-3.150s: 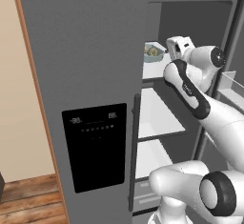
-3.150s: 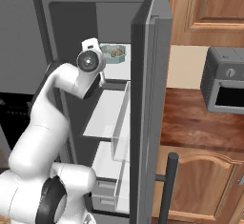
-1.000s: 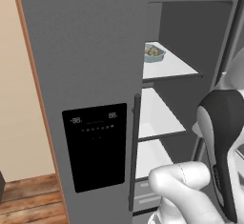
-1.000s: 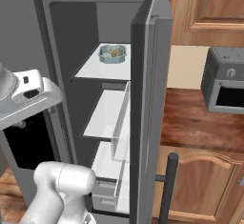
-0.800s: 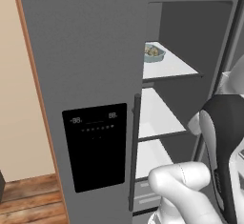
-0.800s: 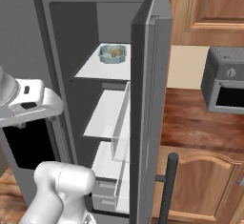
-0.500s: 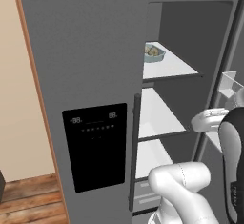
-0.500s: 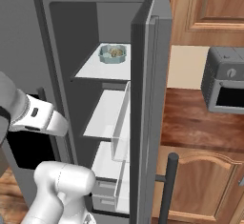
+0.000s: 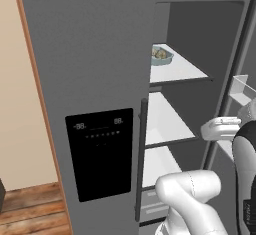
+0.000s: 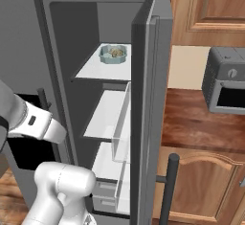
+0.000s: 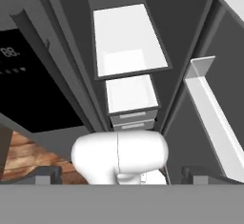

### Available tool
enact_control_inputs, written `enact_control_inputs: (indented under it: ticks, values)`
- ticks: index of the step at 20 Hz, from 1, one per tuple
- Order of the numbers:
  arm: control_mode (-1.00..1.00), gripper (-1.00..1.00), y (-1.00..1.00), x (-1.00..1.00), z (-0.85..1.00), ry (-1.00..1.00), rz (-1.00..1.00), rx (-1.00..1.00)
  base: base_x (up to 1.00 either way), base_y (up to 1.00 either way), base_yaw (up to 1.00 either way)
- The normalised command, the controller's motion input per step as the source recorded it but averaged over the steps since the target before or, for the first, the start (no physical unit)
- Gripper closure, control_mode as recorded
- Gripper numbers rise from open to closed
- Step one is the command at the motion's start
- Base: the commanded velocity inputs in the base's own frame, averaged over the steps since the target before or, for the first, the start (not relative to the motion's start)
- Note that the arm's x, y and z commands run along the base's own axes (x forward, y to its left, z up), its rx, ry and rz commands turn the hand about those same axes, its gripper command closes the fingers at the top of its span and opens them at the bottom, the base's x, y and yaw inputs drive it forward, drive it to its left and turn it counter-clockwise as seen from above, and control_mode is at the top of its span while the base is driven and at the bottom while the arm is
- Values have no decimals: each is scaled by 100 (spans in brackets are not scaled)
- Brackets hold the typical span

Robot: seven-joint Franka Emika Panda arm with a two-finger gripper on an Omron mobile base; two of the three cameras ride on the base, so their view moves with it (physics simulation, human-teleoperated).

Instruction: Place two dumplings into each of the tupperware containers and then place the containers in the fridge.

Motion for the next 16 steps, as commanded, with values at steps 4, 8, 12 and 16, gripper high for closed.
enact_control_inputs:
  ticks: [4,8,12,16]
  values:
    - [-100,-100,11,0,-4,0,5,-4,0,0,0]
    - [-100,-100,0,0,0,3,0,0,0,0,0]
    - [-100,-100,6,0,0,4,0,0,0,0,0]
    - [100,-100,0,0,0,0,0,0,-33,31,0]
